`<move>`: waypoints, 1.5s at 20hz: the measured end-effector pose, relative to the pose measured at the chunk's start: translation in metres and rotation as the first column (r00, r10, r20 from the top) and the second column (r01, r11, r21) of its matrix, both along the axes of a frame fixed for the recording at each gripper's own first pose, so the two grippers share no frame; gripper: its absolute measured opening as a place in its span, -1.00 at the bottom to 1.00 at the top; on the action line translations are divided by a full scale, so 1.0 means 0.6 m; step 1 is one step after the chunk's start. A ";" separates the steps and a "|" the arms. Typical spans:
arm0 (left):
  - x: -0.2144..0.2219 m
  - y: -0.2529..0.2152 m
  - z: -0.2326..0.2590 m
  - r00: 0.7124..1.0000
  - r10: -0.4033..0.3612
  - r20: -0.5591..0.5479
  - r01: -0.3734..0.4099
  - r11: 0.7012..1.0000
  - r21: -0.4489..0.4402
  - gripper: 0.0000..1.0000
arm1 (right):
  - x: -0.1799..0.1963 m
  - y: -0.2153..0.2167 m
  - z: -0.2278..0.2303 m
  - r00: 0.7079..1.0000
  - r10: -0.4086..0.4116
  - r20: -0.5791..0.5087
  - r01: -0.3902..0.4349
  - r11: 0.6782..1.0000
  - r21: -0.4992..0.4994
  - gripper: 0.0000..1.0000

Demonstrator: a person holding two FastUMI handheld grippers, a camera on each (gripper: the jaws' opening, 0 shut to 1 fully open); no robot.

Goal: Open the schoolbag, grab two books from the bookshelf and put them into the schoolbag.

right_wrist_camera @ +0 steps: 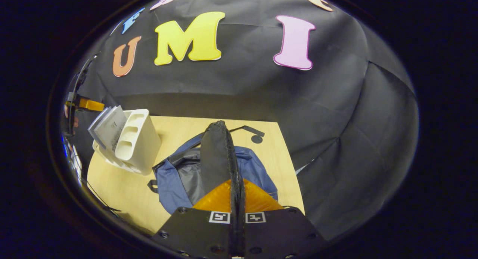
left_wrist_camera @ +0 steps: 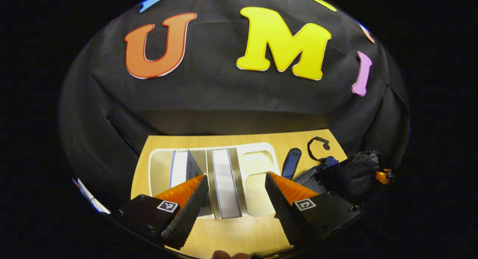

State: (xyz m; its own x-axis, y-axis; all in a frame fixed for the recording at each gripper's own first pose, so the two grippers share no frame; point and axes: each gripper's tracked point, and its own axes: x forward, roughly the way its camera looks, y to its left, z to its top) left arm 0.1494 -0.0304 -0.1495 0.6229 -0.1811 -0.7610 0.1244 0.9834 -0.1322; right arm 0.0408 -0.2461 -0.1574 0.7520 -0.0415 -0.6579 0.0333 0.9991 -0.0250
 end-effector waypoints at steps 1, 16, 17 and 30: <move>0.002 0.004 -0.011 0.999 0.000 -0.045 0.000 1.000 0.002 0.93 | 0.000 -0.001 0.000 1.000 -0.002 0.000 0.002 1.000 0.008 -1.00; -0.030 0.028 -0.152 0.860 0.003 -0.510 0.044 0.996 0.081 0.82 | -0.004 -0.006 -0.024 1.000 -0.019 -0.013 0.020 0.997 0.071 -1.00; -0.028 0.031 -0.154 0.857 0.006 -0.516 0.050 0.994 0.095 0.58 | -0.004 -0.005 -0.023 1.000 -0.018 -0.013 0.019 0.997 0.072 -1.00; -0.048 0.037 -0.116 0.847 0.015 -0.532 0.085 0.983 0.163 -0.15 | -0.013 -0.004 -0.024 1.000 -0.021 -0.002 0.021 0.996 0.090 -1.00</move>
State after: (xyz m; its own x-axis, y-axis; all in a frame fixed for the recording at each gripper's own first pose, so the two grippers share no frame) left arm 0.1204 -0.0079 -0.2190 0.1126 -0.0289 -0.9932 0.1193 0.9927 -0.0154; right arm 0.0328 -0.2485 -0.1717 0.7509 0.0023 -0.6604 0.0543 0.9964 0.0652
